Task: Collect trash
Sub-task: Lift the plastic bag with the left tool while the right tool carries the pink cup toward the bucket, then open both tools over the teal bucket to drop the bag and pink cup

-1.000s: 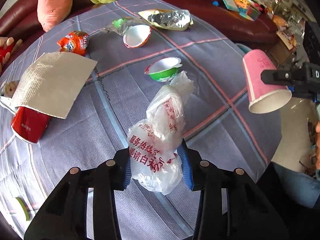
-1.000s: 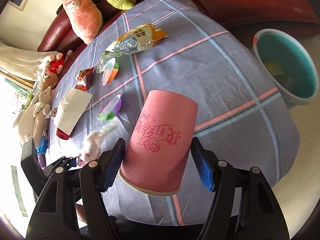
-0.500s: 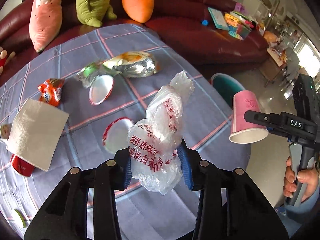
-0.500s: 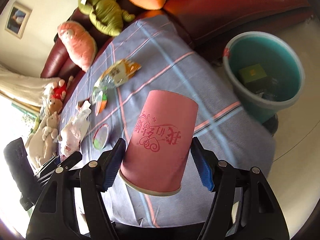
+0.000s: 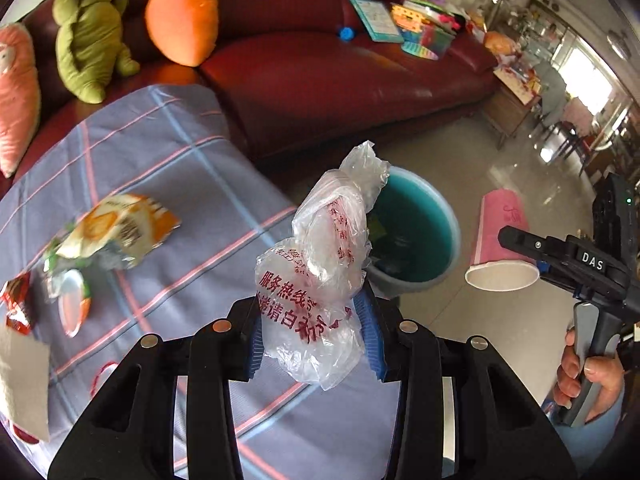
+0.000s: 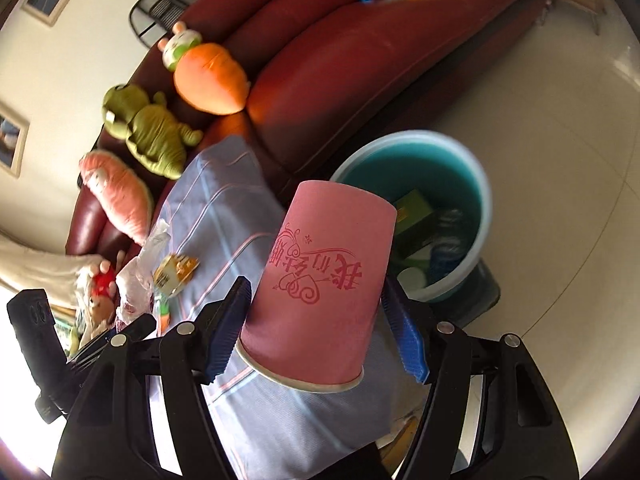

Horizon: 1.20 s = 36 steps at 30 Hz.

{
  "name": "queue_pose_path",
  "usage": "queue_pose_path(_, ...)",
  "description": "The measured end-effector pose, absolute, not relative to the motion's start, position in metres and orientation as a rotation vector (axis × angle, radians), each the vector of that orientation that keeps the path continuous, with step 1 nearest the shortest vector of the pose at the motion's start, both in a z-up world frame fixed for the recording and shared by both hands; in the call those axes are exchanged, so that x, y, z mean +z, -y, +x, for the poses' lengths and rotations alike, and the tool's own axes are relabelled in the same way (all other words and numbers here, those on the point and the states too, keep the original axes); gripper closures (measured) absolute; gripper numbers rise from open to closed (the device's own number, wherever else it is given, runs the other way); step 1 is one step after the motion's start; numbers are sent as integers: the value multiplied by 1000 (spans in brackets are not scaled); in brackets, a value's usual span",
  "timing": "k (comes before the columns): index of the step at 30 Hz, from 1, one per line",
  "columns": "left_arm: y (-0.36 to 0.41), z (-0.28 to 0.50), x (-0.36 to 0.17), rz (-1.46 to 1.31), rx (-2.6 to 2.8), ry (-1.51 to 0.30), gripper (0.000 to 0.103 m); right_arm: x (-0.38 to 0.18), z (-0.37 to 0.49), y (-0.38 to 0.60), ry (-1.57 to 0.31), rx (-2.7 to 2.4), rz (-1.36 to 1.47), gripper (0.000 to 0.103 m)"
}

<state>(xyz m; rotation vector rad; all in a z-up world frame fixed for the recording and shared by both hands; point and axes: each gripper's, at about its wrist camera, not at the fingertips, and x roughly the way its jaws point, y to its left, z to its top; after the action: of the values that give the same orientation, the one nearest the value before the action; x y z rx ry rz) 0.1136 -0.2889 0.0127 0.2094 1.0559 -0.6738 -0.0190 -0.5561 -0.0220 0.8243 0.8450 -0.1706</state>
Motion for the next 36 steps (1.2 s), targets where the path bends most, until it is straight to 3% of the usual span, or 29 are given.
queue_pose_path(14, 402, 139, -42, 314, -772, -1167, 62, -42, -1, 605, -865, -261, 852, 38)
queue_pose_path(17, 416, 141, -54, 325, -775, -1193, 57, -45, 2, 609, -877, -280, 846, 38)
queue_pose_path(20, 427, 142, -64, 347, -769, -1206, 40, -49, 5, 613, -887, -290, 845, 38)
queue_pose_path(22, 428, 142, -68, 352, -756, -1207, 23, -51, 8, 613, -893, -292, 842, 38)
queue_pose_path(36, 398, 148, -72, 281, -730, -1222, 21, -55, 23, 601, -922, -278, 812, 41)
